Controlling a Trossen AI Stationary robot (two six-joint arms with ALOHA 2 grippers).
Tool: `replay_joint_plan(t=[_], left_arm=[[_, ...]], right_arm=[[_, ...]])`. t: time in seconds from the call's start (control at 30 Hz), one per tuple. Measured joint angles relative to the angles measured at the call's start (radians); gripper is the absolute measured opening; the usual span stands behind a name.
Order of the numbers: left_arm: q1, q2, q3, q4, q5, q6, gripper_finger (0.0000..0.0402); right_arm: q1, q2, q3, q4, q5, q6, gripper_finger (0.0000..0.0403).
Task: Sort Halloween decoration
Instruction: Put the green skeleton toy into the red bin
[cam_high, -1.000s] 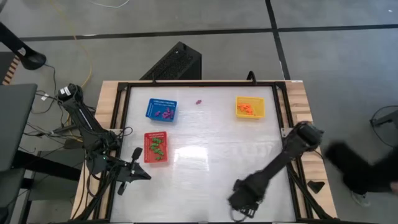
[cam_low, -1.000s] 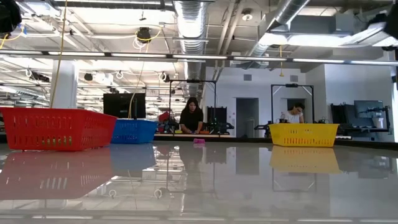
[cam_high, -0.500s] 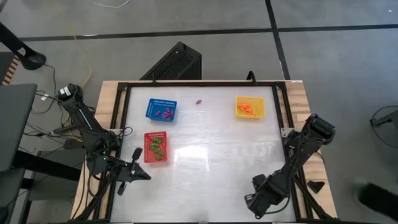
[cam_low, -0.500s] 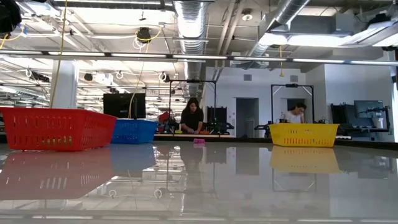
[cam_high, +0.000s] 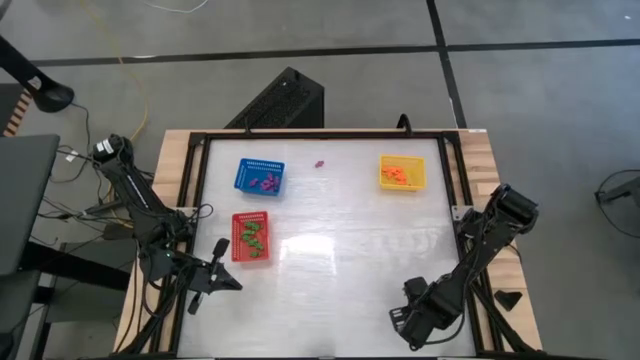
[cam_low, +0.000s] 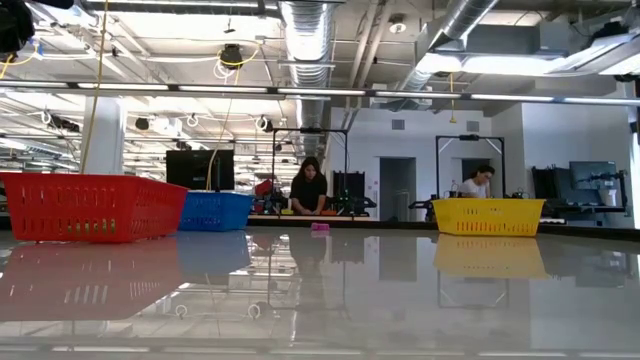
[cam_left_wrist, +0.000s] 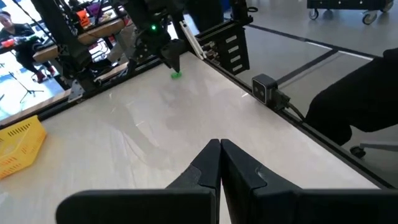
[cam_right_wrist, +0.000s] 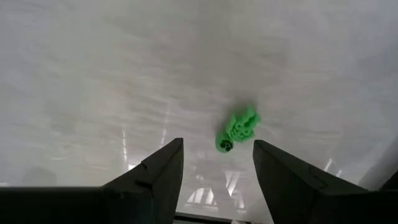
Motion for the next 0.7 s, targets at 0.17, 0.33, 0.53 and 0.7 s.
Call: replay_joint_plan(t=[0.17,0.33,0.53,0.7], left_arm=[[0.0,0.0,0.0,0.0,-0.001,0.0,0.0],[0.0,0.0,0.0,0.0,-0.001,0.0,0.0],[0.0,0.0,0.0,0.0,-0.002,-0.001,0.0],[0.0,0.0,0.0,0.0,-0.002,-0.002,0.0]], right_arm=[[0.033,0.0,-0.019,0.018,0.035,0.051,0.0223],[0.065,0.002,-0.105,0.124,0.071,0.085,0.0223],[0.045,0.0,-0.136,0.168,0.068,0.087,0.0221],[0.036,0.0,-0.136,0.167,0.045,0.081,0.0192]])
